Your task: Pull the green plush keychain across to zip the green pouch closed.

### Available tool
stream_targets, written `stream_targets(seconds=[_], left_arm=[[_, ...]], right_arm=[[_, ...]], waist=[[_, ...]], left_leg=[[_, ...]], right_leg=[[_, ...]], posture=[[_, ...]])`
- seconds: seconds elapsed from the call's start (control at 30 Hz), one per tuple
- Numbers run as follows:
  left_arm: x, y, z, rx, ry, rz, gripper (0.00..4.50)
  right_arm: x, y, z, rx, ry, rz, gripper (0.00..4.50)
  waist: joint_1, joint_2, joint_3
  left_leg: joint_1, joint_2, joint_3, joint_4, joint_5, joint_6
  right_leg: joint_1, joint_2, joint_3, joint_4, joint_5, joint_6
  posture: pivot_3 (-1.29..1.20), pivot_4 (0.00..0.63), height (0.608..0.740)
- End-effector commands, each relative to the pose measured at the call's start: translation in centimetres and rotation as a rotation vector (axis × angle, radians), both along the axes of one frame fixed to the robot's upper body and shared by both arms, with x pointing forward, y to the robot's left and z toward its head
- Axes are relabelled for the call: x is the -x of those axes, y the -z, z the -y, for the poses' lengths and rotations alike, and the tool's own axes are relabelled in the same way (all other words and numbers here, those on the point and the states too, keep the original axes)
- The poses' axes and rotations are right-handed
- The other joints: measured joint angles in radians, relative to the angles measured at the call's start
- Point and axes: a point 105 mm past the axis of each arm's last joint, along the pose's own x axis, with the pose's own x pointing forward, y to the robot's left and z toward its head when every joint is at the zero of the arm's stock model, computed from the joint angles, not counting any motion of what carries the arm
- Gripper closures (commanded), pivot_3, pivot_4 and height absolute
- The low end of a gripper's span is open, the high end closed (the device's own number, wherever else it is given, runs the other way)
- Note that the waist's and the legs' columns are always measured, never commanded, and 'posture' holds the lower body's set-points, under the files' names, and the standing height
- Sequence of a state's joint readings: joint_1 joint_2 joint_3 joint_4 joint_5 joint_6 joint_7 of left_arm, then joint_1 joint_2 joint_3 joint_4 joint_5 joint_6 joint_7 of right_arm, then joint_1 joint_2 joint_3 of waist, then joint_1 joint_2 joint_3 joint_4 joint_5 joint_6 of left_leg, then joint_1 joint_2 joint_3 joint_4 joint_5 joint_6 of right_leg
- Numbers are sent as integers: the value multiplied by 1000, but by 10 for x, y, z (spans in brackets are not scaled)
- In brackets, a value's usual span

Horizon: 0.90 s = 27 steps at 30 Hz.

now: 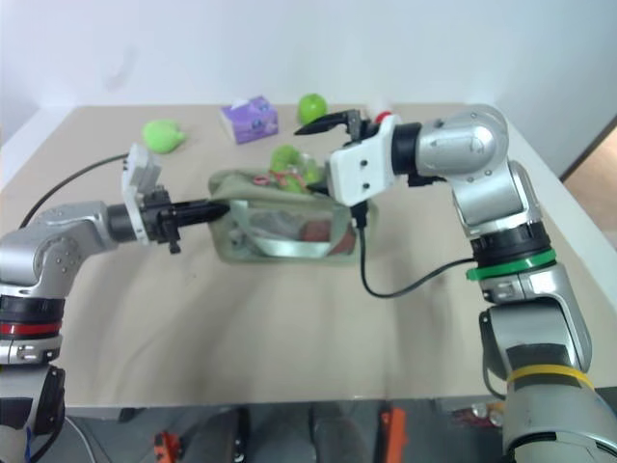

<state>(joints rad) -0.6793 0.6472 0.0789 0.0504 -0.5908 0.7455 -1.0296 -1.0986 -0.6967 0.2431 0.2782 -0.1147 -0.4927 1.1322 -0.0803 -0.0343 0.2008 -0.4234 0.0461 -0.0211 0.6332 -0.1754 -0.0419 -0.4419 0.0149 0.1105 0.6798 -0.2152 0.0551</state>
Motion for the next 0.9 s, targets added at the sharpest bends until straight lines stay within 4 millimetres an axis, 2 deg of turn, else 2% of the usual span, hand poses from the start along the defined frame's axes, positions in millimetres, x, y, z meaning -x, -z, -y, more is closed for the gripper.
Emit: stream_targets(seconds=[0.03,0.17,0.3,0.4,0.63,0.9], left_arm=[[1,-19,-4,30,-5,63,4500],[1,-20,-4,34,-8,66,4500],[2,-19,-4,36,-7,66,4500],[2,-18,-3,35,-5,65,4500],[-1,-21,-1,39,-2,74,4500],[0,-22,0,46,-3,78,4500]], right_arm=[[4,-6,-6,37,-37,41,788],[1,4,9,97,4,-7,788],[-7,-10,22,12,60,-45,788],[-15,-11,27,20,93,-25,788],[-18,-10,25,37,82,2,788],[-11,-13,-2,34,-12,56,788]], waist=[[0,0,0],[0,0,0],[-1,0,0],[-1,0,0],[-1,0,0],[-2,0,0]], left_leg=[[0,0,0,0,0,0],[0,0,0,0,0,0],[0,0,0,0,0,0],[1,0,0,0,0,0],[0,0,0,0,0,0],[0,0,0,0,0,0]], right_leg=[[0,0,0,0,0,0],[0,0,0,0,0,0],[0,0,0,0,0,0],[0,0,0,0,0,-1],[0,0,0,0,0,-1],[0,0,0,0,0,-1]], posture=[[0,150,740],[0,150,740],[0,150,740],[0,150,740],[0,150,740],[0,150,740]])
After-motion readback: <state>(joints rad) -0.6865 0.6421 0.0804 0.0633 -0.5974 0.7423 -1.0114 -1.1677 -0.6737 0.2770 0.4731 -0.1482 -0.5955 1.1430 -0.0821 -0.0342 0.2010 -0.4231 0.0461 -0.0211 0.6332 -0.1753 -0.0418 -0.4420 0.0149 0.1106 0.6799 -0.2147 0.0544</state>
